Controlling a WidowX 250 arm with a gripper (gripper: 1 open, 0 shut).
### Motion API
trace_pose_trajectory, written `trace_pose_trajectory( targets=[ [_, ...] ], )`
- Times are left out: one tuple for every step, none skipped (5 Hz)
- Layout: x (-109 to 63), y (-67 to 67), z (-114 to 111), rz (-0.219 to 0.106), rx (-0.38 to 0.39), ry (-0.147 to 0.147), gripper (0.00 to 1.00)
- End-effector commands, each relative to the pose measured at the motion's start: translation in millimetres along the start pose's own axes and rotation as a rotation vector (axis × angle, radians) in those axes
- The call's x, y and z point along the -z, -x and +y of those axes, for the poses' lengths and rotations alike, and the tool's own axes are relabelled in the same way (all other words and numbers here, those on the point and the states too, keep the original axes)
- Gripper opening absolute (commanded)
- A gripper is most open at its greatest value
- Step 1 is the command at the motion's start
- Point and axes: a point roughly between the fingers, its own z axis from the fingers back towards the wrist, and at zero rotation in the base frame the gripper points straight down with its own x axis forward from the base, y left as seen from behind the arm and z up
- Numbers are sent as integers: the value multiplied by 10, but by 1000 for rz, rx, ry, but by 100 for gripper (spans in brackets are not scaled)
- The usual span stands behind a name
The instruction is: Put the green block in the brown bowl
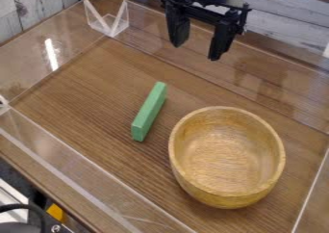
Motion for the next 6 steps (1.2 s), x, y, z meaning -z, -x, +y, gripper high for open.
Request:
trace_pose_trajectory(
  targets=[
    [25, 117, 32, 14, -9, -2, 100],
    [138, 303, 280, 28, 4, -8, 100],
    [222, 402, 575, 19, 20, -13, 100],
    [251, 449, 634, 12, -31, -9, 100],
    [245, 478, 597, 9, -62, -2, 100],
    [225, 493, 574, 9, -77, 3, 100]
  ],
)
